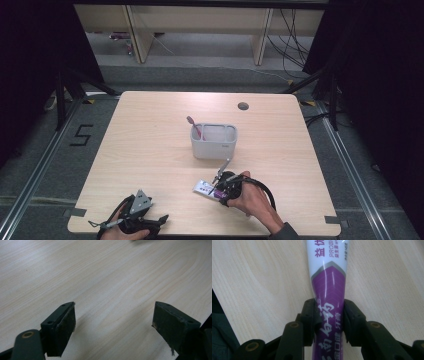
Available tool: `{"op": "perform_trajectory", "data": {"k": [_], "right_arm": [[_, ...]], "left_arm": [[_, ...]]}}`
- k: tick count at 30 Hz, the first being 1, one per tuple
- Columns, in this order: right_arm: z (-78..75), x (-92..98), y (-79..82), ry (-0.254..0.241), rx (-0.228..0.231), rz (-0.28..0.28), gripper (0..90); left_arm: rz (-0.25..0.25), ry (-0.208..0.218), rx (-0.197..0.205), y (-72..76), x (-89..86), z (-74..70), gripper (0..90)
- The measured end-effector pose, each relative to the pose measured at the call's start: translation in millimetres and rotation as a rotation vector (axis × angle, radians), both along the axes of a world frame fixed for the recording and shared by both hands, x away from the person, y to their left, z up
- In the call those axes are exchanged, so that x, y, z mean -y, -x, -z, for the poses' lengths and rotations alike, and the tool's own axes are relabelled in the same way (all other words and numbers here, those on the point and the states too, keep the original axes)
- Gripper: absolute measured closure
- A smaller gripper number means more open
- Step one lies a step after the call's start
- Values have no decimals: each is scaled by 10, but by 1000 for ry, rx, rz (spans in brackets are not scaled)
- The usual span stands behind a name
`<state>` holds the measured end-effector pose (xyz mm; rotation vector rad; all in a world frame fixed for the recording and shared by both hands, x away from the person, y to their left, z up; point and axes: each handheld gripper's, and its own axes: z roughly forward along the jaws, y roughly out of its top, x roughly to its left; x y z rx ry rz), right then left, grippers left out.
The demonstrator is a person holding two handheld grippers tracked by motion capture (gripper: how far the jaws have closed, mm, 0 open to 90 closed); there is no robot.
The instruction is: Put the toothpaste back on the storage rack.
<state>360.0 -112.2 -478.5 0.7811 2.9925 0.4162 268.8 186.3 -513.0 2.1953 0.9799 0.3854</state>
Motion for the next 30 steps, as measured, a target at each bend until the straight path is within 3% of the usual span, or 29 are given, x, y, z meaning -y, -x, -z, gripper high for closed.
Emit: {"op": "perform_trajectory", "data": {"k": [15,22,23,30], "right_arm": [[-10,-47,-20,33,-8,-11,660],[-16,-74,-34,53,-16,-32,670],[-10,-76,-37,69,6,-37,671],[-15,-100,-35,104,3,-49,689]], "left_arm": [[1,-8,4,0,-2,0,178],[-6,8,3,7,8,1,179],[-2,7,7,3,5,0,178],[2,-1,2,3,-1,-11,179]]}}
